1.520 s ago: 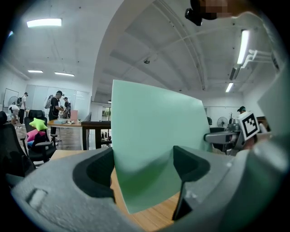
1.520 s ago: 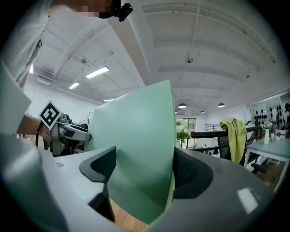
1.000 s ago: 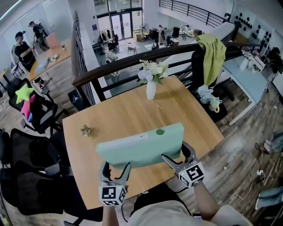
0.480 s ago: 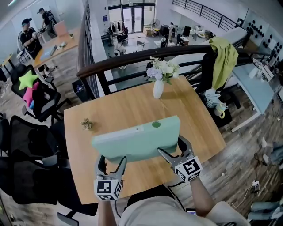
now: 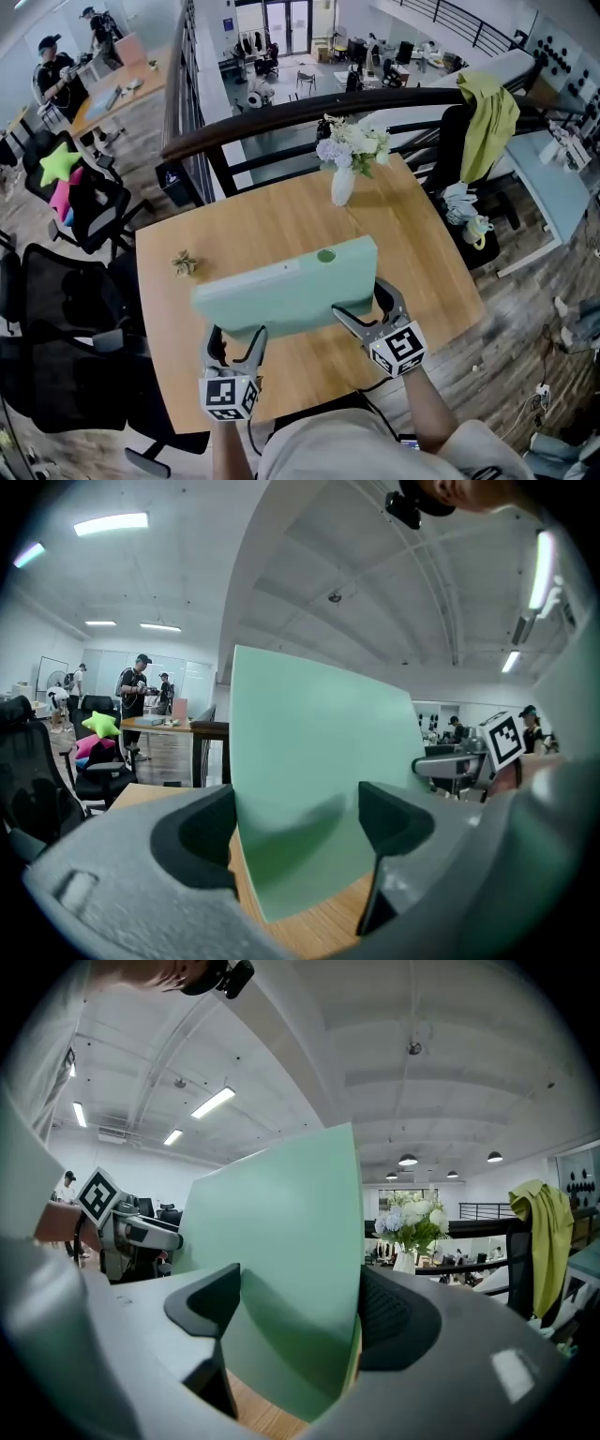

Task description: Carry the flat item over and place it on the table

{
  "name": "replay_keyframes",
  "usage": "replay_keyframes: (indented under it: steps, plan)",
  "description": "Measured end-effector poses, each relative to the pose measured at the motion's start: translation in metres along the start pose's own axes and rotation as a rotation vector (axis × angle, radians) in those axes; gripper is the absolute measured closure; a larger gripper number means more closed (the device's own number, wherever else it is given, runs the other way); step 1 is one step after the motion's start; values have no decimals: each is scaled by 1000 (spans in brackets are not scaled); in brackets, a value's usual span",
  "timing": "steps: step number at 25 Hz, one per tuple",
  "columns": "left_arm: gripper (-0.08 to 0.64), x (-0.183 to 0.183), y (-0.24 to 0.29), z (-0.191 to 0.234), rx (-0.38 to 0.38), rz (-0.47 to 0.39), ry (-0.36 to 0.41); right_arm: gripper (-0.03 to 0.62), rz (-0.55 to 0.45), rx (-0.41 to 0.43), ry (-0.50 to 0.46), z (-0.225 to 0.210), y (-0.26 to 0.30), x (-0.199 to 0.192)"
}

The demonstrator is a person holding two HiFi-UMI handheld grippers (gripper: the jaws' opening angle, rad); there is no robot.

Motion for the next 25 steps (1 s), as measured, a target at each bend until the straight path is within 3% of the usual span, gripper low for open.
replay_keyframes:
  steps: [25]
  plan:
    - [140, -21, 66, 19, 32, 99, -46, 196, 97, 52, 52, -45, 60, -33]
Point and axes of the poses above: the fingertips, and each gripper's own axes: y forward along the fingers, z to its left, x out of its top, the point moved 4 cm from there along -y, backward along the fingers, and after that the axes turned 1 degree about -y, right-handed, at the moved point
